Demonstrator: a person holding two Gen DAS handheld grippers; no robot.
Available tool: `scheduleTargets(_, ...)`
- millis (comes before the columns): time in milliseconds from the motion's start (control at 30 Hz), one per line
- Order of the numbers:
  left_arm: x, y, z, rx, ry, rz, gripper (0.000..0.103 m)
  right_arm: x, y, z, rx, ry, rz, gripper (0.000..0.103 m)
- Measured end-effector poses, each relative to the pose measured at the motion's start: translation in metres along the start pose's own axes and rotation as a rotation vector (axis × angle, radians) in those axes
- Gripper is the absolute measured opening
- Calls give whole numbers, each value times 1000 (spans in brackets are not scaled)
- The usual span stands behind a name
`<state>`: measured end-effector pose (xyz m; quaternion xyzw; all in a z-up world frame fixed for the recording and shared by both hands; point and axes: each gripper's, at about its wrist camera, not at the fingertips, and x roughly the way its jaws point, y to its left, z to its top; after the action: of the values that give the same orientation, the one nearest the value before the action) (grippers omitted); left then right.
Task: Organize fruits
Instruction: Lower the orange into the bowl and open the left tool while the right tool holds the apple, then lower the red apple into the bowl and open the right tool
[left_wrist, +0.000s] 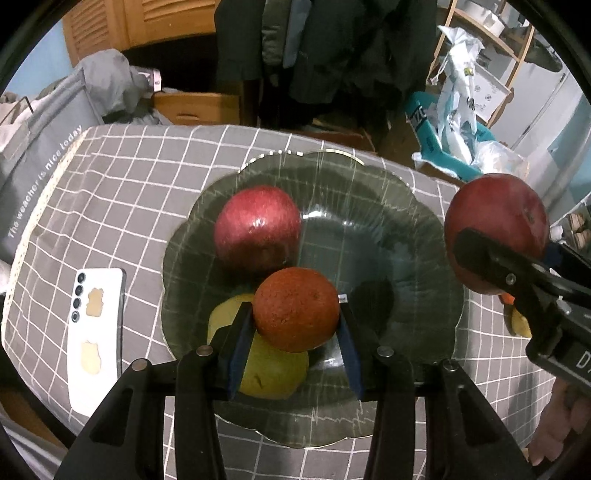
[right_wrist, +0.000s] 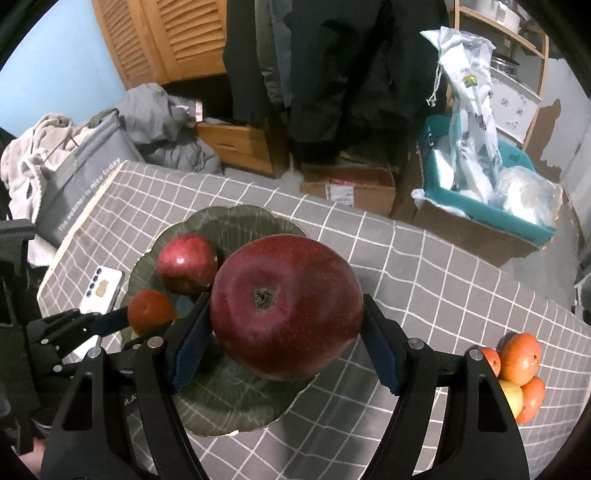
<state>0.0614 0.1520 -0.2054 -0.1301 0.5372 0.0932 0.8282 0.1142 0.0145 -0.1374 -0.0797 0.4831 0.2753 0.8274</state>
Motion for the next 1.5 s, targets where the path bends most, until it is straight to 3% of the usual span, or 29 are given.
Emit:
scheduleTargets(67,1,-1,-1,5,-1,-5,51,2,-1,0,4,5,1,76)
scheduleTargets(133,0,-2,-2,12,-12,2,63,3,-2,0,7,7,2,76)
scheduleTargets(233,-3,-2,-1,16,-26,9,69,3,-4,1,13,6,4,76)
scheduleTargets(667,-17,19,-7,-50,-21,18,71,20,3,-3,8,53,23,76)
scheduleTargets(1300,-26,31,-14,-65,-28,44,74,55,13,-17,-32,174,37,77)
scheduleTargets(1433,-26,31,-14,-65,-28,45,74,58,17,-20,-53,178,23,77)
scheduleTargets(1500,-27,32,-14,-67,-29,45,74,53,18,-18,-49,147,23,83)
